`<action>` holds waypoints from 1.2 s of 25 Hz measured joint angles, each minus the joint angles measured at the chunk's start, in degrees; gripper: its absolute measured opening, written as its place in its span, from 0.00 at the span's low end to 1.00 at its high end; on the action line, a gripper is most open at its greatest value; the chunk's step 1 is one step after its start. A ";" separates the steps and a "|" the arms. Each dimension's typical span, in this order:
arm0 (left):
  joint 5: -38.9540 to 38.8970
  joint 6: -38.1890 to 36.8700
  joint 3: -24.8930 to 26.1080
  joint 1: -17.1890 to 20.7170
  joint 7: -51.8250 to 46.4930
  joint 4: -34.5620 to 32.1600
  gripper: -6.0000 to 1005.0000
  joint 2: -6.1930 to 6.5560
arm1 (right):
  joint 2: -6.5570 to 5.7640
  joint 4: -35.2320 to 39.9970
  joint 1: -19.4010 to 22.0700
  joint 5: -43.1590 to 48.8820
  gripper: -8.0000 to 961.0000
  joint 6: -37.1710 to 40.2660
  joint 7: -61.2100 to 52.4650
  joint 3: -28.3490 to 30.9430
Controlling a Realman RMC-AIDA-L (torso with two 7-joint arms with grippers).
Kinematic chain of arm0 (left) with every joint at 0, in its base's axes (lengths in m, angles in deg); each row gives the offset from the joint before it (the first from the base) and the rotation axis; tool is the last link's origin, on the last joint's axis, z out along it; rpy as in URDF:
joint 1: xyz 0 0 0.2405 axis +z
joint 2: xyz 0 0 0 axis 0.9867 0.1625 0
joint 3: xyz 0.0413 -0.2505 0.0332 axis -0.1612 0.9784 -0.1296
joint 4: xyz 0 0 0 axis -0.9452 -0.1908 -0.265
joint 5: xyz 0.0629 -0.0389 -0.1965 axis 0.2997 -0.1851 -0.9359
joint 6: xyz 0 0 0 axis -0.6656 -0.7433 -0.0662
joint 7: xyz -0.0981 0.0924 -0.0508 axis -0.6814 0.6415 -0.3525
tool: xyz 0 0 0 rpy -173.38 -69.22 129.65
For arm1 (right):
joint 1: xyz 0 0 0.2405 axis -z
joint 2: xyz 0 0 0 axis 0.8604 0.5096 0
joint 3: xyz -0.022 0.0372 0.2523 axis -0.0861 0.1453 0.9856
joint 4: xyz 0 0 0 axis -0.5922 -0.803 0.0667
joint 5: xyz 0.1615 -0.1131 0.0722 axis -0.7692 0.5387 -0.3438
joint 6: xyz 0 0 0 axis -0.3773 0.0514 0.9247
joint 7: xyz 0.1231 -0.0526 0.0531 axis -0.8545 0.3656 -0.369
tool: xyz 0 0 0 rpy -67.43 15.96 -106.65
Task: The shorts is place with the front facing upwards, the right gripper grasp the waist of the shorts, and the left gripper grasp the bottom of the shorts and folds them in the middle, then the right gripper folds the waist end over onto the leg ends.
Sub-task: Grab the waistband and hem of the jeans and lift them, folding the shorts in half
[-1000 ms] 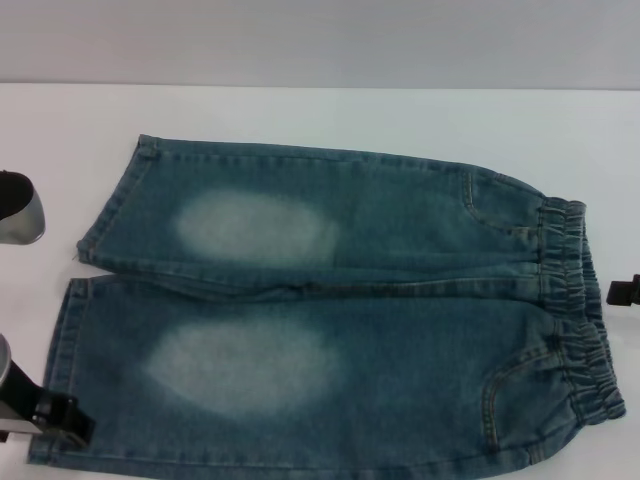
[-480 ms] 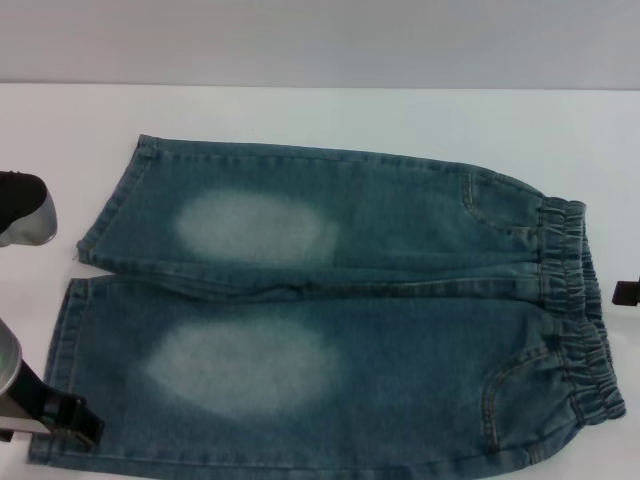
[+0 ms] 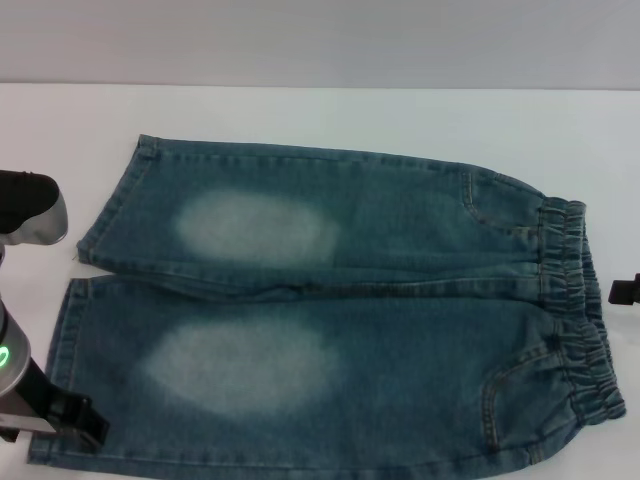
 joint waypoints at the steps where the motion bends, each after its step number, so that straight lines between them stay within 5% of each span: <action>1: -0.01 0.01 0.26 -0.84 0.09 -1.36 0.76 0.01 | 0.00 0.00 0.00 0.00 0.82 0.00 0.00 0.00; 15: -2.00 1.19 1.77 -3.51 1.97 -5.39 0.72 0.08 | -0.37 0.88 -1.08 0.14 0.82 -0.11 -0.03 0.68; 26: -2.10 1.39 2.33 -4.09 2.55 -5.65 0.50 0.12 | -0.52 1.00 -1.15 0.14 0.82 -0.40 -0.05 0.77; 30: -2.12 1.36 2.36 -4.15 2.58 -5.65 0.33 0.11 | -0.53 1.01 -1.03 0.14 0.82 -0.47 -0.03 0.77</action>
